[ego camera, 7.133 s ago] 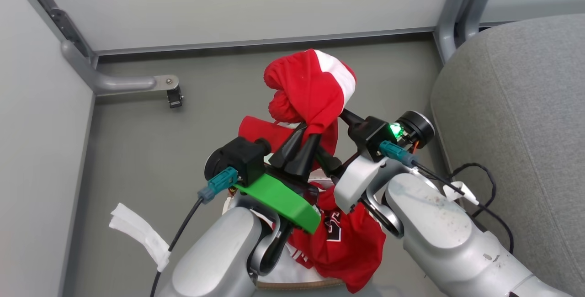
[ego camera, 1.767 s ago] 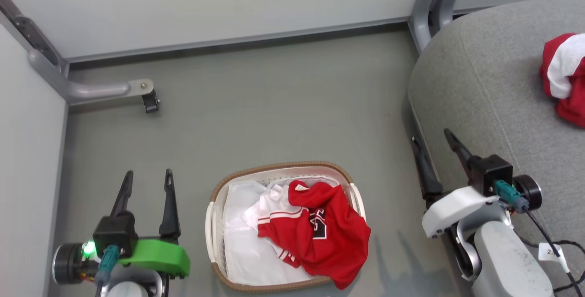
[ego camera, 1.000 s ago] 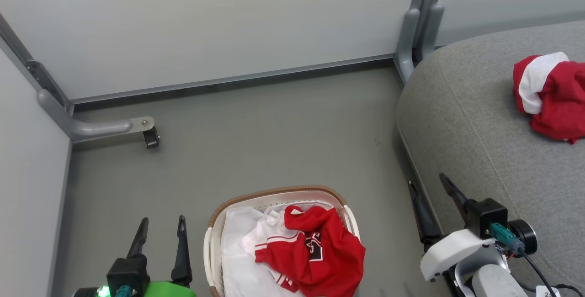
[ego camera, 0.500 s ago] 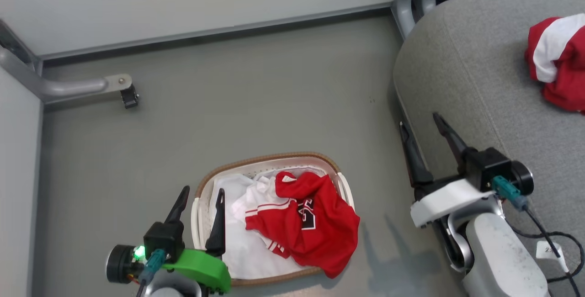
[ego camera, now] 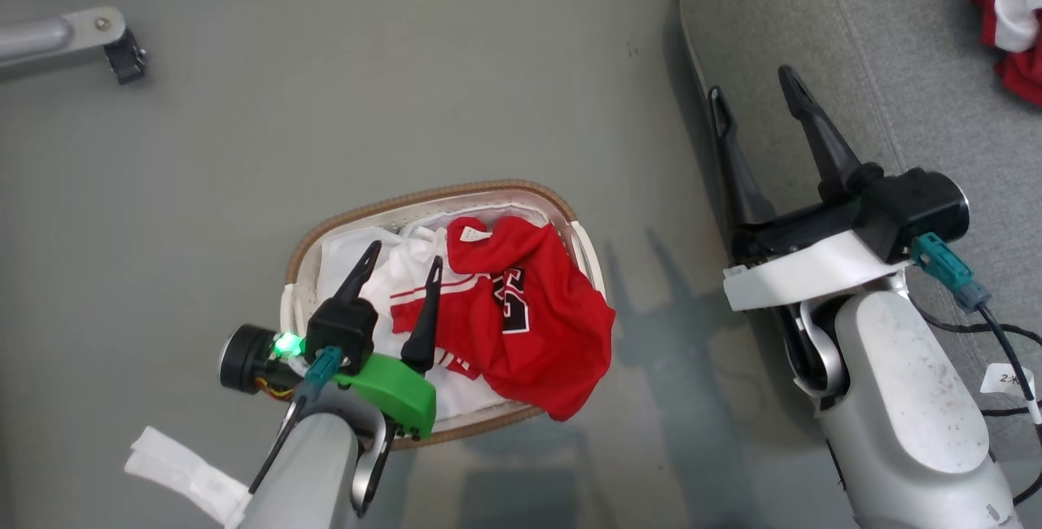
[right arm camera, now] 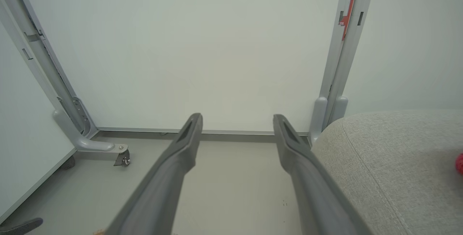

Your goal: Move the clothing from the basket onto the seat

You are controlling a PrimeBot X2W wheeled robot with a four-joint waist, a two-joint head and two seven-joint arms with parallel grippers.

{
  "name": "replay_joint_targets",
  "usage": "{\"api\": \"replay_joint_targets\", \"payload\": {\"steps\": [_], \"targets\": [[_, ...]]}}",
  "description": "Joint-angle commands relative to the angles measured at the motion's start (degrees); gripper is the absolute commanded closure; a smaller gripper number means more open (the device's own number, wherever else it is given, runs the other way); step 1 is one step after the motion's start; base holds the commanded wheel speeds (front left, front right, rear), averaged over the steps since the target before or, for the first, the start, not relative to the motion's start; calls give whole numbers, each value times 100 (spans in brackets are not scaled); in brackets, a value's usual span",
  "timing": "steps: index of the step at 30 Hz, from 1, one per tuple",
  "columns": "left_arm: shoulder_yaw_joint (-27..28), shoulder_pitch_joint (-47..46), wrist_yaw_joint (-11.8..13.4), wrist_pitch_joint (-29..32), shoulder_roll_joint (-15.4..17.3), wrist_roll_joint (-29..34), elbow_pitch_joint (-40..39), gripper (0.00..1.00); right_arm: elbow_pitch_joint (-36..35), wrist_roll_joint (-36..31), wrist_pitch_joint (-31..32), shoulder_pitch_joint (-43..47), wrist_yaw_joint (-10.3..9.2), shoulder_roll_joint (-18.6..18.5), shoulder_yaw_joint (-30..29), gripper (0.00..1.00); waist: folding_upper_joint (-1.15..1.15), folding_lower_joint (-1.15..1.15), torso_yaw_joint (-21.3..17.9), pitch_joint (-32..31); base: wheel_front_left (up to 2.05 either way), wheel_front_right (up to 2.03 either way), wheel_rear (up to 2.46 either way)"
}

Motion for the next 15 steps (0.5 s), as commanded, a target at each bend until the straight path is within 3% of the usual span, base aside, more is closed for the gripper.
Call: {"api": "replay_joint_targets", "payload": {"steps": [1, 15], "targets": [[-78, -243, -42, -3, 29, 67, 53, 0, -84, 69, -26, -126, -8, -6, -5, 0, 0, 0, -310, 613, 0, 0, 0], [-373, -1281, -144, -3, 46, 144, 1066, 0, -747, 445, -27, -544, -8, -4, 6, 0, 0, 0, -813, 1677, 0, 0, 0]]}}
